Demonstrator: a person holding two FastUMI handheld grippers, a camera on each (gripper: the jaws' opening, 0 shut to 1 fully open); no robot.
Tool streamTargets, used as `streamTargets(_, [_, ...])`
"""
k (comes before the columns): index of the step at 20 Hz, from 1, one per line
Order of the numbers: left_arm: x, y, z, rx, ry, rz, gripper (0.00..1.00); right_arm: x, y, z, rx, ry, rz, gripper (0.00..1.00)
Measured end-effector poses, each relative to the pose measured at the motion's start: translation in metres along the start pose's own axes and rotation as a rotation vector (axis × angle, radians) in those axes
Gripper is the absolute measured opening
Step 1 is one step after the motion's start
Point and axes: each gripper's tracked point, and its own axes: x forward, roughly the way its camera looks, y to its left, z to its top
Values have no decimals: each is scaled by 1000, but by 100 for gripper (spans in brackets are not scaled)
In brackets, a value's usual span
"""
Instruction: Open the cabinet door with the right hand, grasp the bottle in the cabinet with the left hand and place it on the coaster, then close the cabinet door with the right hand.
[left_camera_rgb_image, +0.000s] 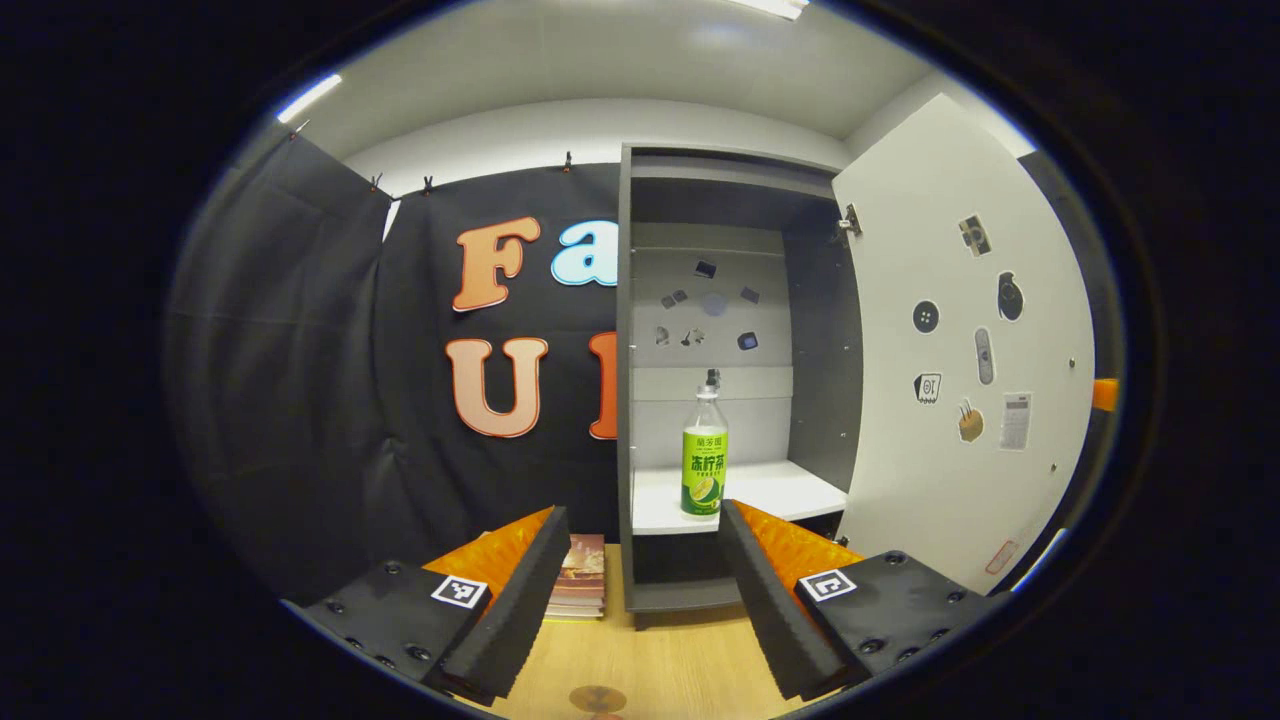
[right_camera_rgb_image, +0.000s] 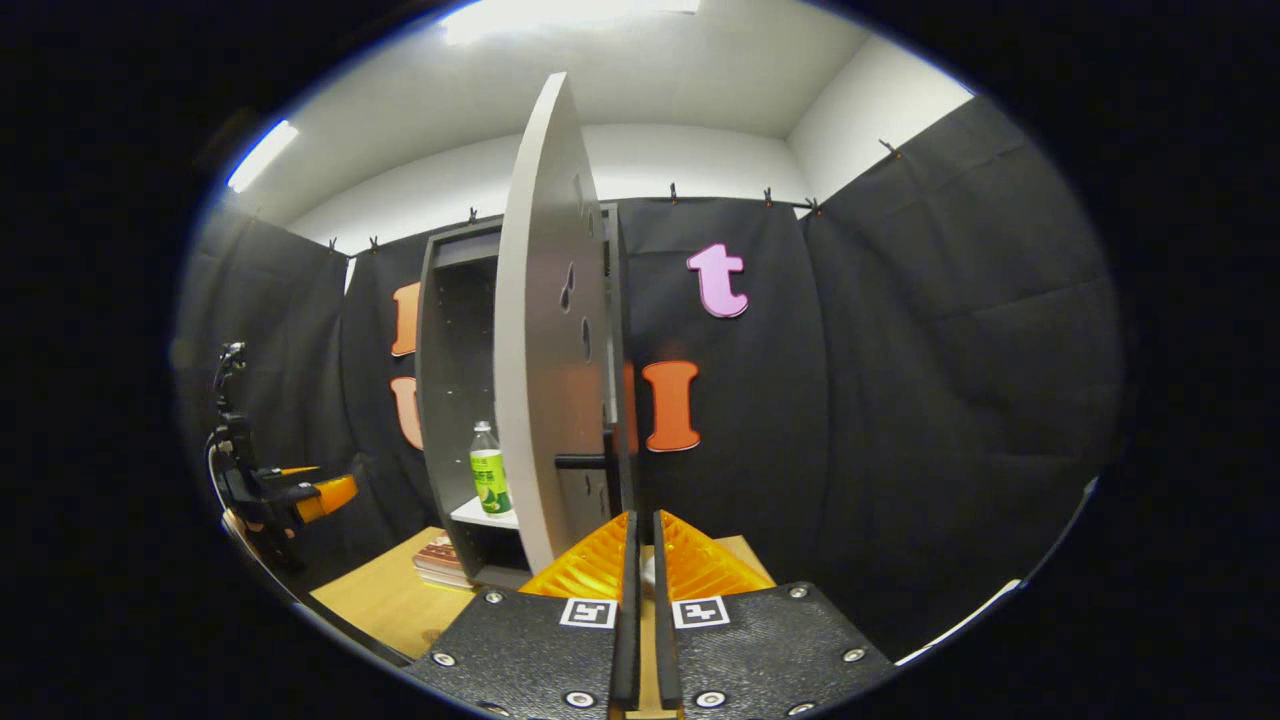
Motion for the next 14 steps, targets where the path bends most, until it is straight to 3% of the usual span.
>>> streamTargets(2, [23,-11,10,-1,-12,-19,99,-5,-18,0,-86,1,-71,10])
streamTargets(4, [51,-21,18,22,-28,-27,98,-7,-29,-3,-158,10,-120,27])
streamTargets(5, [66,-27,23,34,-38,-34,98,-8,-32,-5,-175,14,-133,25])
streamTargets(6, [81,-35,23,41,-35,-43,99,-5,-33,-7,-173,20,-139,32])
streamTargets(8, [112,-53,20,39,-25,-74,96,-3,-40,-12,-124,39,-152,40])
streamTargets(11, [159,-67,16,51,-4,-84,99,0,-55,-21,-32,62,-182,46])
streamTargets(13, [189,-74,12,53,3,-94,99,3,-66,-26,17,69,-204,67])
streamTargets(14, [199,-77,9,61,6,-93,98,3,-71,-27,36,72,-217,72])
